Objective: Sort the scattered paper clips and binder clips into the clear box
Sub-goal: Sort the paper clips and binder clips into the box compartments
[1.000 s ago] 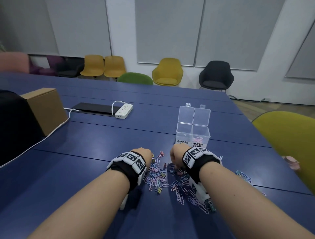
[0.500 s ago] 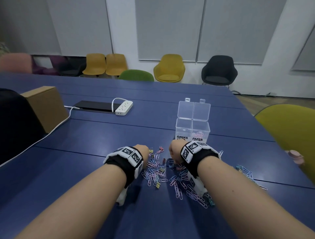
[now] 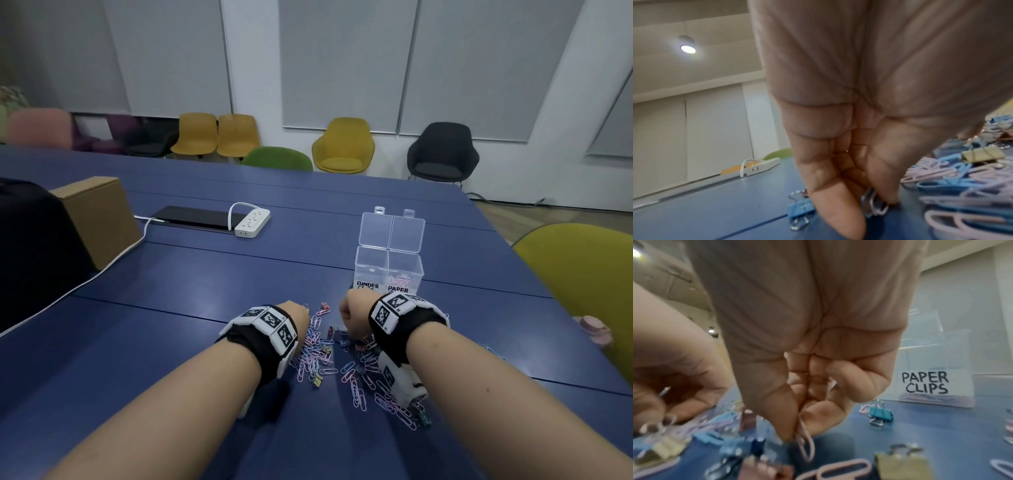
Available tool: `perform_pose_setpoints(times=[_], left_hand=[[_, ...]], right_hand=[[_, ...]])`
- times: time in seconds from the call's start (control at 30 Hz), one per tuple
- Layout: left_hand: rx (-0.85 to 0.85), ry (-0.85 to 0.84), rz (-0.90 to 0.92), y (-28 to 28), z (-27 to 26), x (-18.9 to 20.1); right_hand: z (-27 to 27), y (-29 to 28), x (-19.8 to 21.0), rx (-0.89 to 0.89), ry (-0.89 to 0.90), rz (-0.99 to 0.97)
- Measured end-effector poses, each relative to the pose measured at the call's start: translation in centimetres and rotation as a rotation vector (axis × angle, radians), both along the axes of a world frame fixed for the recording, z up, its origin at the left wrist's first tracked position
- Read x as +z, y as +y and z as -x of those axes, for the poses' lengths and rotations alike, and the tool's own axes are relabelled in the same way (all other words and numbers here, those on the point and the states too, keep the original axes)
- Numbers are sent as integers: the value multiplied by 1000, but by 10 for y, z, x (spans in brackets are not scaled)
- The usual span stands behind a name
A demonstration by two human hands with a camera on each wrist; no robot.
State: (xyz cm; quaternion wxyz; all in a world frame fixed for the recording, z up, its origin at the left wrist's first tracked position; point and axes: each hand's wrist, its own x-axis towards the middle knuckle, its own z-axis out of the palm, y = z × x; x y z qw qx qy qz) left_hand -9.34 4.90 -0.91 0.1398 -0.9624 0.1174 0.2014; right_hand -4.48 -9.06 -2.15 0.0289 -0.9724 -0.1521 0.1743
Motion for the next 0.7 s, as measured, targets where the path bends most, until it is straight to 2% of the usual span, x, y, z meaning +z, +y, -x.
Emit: perform_pose_setpoints(times=[0.07,0.13,0.2,0.23,0.3,0.33,0.37,0.43,0.47,0.53,0.6,0.7], left_hand=[[-9,22,-28,-2,1,2],[-31,17,-28,-1,4,5],[-18,-3,38,5,7,6],[18,-26,133,11,6,6],[172,-99,462,24,3,2],[285,-108,725,31,2,0],[438,-77,1063,35,3,-2],[740,108,1741,40,10,-2],[859,224,1982,41,13,-2],[1028,395,2256,43,17,-3],[1123,472,2427,42,20,-3],[1117,549,2467,39,25,0]], right_hand=[[9,-9,9,-40,18,-119],[19,-24,17,-118,78,-319],[28,-41,21,-263,176,-615],[33,-48,24,-348,234,-805],[42,-65,26,-486,360,-1211],[46,-73,27,-539,415,-1384],[51,-80,27,-583,461,-1518],[60,-92,27,-663,525,-1722],[65,-95,26,-702,555,-1798],[72,-95,22,-758,608,-1933],[75,-93,16,-755,651,-2036],[79,-86,16,-795,696,-1990]])
